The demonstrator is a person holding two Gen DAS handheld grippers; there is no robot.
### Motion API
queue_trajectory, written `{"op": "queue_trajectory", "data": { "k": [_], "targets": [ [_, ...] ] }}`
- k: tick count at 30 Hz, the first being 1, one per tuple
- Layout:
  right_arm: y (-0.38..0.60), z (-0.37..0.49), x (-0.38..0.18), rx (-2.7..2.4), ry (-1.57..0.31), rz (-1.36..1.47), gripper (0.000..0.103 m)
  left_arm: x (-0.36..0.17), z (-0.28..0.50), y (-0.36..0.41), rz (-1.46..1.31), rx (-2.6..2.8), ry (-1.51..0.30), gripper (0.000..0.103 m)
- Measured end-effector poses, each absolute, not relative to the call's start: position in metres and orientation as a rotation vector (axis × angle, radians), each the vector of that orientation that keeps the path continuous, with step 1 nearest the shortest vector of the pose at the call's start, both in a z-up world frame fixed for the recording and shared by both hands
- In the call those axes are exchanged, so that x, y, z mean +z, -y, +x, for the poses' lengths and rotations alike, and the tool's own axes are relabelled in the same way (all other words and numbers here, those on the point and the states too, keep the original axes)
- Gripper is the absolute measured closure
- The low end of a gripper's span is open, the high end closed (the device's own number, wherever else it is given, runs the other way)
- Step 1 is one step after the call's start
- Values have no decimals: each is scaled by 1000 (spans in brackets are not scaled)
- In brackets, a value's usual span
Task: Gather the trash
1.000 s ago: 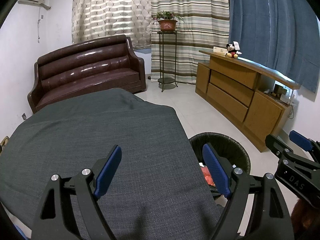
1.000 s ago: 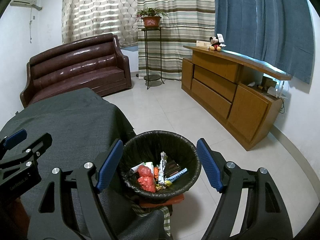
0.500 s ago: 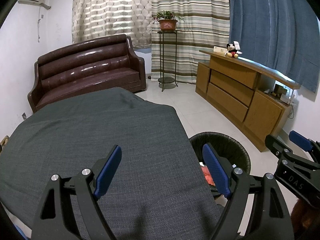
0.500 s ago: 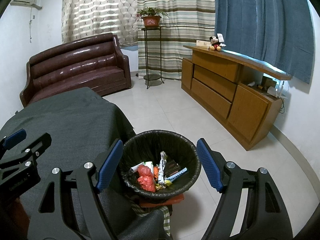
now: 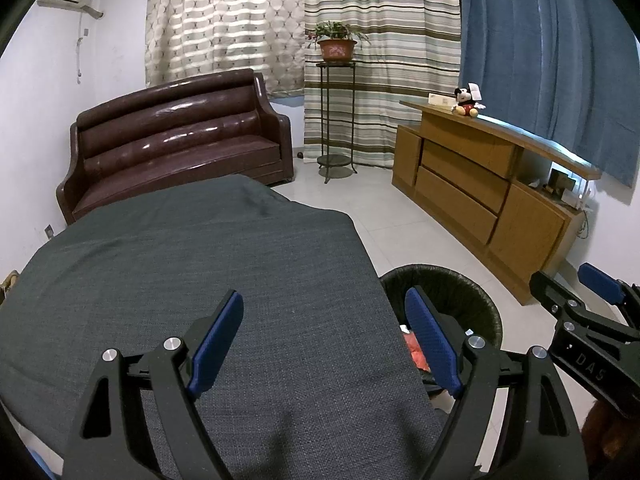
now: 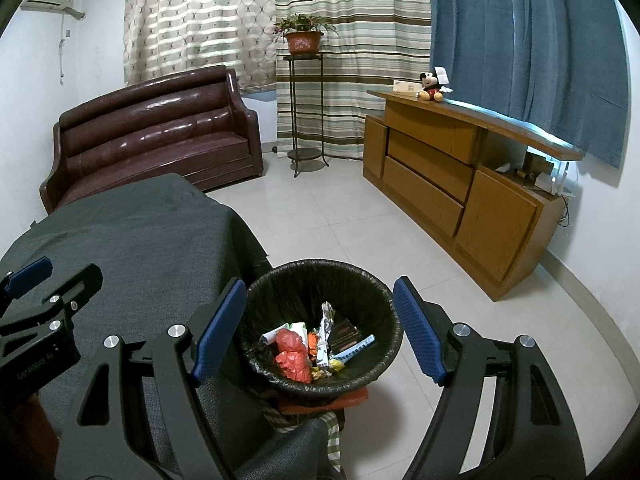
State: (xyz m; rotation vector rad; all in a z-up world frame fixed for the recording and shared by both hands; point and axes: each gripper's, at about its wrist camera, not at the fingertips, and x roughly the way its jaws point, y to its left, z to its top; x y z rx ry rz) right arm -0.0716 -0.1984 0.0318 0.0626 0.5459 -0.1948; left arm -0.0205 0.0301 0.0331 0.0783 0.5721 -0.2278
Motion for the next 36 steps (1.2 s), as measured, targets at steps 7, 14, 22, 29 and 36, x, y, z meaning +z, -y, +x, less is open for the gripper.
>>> {"op": "queue_trajectory", "data": {
  "k": [7,14,22,29,36],
  "targets": [
    [198,-72,32,-195,-545,62,29,29,-22,-30,76,-236,-567,23],
    [198,-72,33,-195,-546,62,29,28,-22,-29,81,-243,-575,23],
    [198,-71,32,-194,-548,62,29,28,-23,-27,85,-244,-573,21],
    [198,-72,32,-194,-549,61,29,31,-23,-26,84,-253,-570,21],
    [198,-71,33,-194,-549,62,29,31,-23,-25,87,-278,-576,20]
  ]
}}
